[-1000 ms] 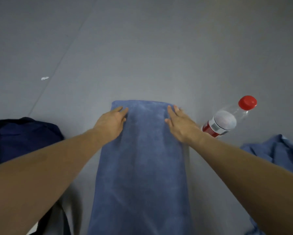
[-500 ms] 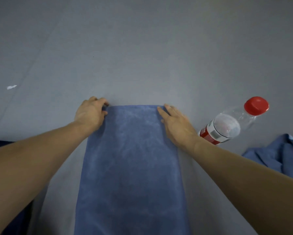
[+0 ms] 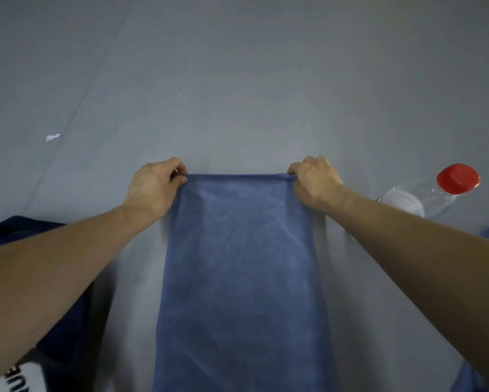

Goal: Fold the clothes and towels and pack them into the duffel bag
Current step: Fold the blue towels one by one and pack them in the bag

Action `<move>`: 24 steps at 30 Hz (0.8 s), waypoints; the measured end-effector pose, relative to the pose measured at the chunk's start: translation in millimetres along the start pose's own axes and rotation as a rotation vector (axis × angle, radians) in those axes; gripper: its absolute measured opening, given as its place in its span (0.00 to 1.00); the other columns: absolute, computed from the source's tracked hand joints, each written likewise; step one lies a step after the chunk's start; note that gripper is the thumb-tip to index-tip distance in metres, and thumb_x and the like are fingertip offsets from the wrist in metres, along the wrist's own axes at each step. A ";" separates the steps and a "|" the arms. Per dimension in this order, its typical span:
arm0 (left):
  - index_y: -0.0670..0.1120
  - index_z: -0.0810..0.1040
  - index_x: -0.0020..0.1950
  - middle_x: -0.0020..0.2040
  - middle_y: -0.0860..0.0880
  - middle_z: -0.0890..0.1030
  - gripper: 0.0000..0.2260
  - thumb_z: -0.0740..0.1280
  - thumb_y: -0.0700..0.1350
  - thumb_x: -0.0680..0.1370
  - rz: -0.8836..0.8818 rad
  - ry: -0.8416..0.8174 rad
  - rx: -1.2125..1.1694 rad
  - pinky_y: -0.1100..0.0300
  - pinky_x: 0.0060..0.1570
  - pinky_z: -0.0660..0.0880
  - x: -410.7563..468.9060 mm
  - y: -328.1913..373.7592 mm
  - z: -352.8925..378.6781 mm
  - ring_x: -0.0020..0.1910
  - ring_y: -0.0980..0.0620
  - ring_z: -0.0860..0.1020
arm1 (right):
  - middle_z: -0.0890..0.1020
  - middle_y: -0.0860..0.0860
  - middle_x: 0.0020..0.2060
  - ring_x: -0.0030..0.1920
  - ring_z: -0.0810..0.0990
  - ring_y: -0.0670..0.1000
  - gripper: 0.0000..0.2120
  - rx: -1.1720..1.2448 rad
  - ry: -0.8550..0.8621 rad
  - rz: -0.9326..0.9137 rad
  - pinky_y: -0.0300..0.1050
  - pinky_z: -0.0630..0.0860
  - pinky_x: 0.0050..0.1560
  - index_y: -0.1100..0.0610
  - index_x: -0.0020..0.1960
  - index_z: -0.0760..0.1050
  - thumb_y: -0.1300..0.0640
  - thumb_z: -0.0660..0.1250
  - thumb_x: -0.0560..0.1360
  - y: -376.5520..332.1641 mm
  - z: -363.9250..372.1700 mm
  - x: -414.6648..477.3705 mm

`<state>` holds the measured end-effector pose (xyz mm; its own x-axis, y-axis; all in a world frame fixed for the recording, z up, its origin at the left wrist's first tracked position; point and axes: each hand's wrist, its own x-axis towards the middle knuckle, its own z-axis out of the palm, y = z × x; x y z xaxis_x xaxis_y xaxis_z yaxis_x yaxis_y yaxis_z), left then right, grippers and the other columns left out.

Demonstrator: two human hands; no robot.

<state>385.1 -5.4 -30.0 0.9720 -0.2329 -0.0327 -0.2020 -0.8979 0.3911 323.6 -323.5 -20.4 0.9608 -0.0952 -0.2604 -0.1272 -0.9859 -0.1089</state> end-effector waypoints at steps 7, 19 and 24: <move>0.48 0.83 0.53 0.49 0.48 0.84 0.06 0.66 0.44 0.81 0.091 0.130 -0.067 0.51 0.51 0.74 -75.0 4.7 -33.0 0.49 0.44 0.80 | 0.79 0.54 0.50 0.51 0.74 0.59 0.08 0.261 0.248 -0.148 0.48 0.68 0.46 0.55 0.52 0.76 0.62 0.61 0.75 -10.4 -14.4 -76.2; 0.43 0.82 0.53 0.47 0.46 0.81 0.05 0.68 0.42 0.80 0.331 -0.008 -0.034 0.50 0.49 0.74 -338.8 16.6 -96.5 0.46 0.44 0.78 | 0.80 0.57 0.37 0.38 0.80 0.62 0.08 0.145 0.103 -0.431 0.50 0.76 0.37 0.57 0.49 0.83 0.66 0.73 0.71 -13.5 -6.4 -363.3; 0.47 0.82 0.47 0.43 0.50 0.80 0.10 0.62 0.49 0.79 0.404 -0.209 0.053 0.54 0.43 0.74 -413.8 9.3 -75.9 0.40 0.47 0.77 | 0.80 0.51 0.33 0.31 0.80 0.56 0.18 0.053 -0.031 -0.633 0.43 0.78 0.32 0.53 0.45 0.85 0.64 0.83 0.57 -20.5 30.6 -429.9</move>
<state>-9.9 110.9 57.0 0.7698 -0.6340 -0.0737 -0.5715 -0.7360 0.3629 -94.4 -258.1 64.5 0.8462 0.5091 -0.1575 0.4507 -0.8414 -0.2982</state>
